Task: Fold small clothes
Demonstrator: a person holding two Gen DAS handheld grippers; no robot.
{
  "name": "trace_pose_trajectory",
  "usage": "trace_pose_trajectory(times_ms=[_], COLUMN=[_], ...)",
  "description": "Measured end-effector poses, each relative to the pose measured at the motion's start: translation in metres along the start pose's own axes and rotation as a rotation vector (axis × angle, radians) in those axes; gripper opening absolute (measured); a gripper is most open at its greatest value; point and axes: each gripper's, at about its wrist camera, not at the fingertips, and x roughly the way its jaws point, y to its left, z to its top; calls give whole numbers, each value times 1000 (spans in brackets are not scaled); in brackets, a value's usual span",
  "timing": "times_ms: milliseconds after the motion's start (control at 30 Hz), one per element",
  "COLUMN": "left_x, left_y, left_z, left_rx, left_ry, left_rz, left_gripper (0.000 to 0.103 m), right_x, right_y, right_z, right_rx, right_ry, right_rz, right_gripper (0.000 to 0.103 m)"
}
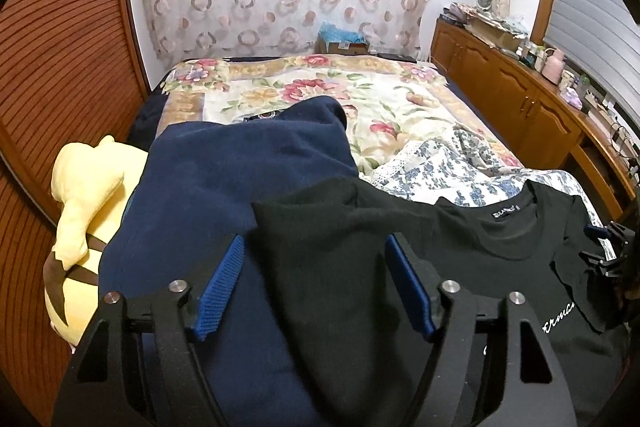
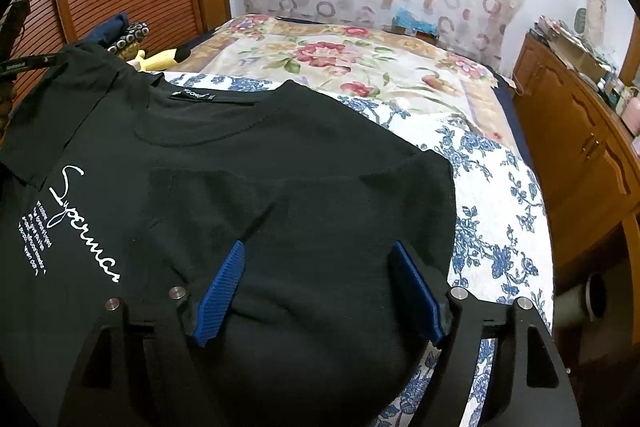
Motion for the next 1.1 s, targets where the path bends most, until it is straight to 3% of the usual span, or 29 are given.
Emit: trace_pose_trajectory(times_ms=[200,367,533,800,967,1000,1100], left_x=[0,-2,-9,-50,-73,-74,-81], left_y=[4,2,-8,-56,-73,-75,-77], left_z=[6,7,5,-10,-25,-27,-41], left_rx=[-8,12,46,136,166,166,159], left_ry=[-15,-23,-39,-115,-134,-134,-134], left_rz=[-27,-30,-27,-97,-140,-143,-154], left_gripper=[47,21,5,4,4,4,4], right_x=[-3,-6,-16,2,6,7,5], right_y=[-3,-7,-20,-46,-49,-47,-35], right_z=[-2,-1,3,18,20,20,20], right_rx=[6,17,19,83,145,137,115], right_ry=[0,20,16,44,27,25,24], right_rz=[1,-29,-33,-65,-60,-63,-25], right_gripper=[82,82,73,55,50,45,12])
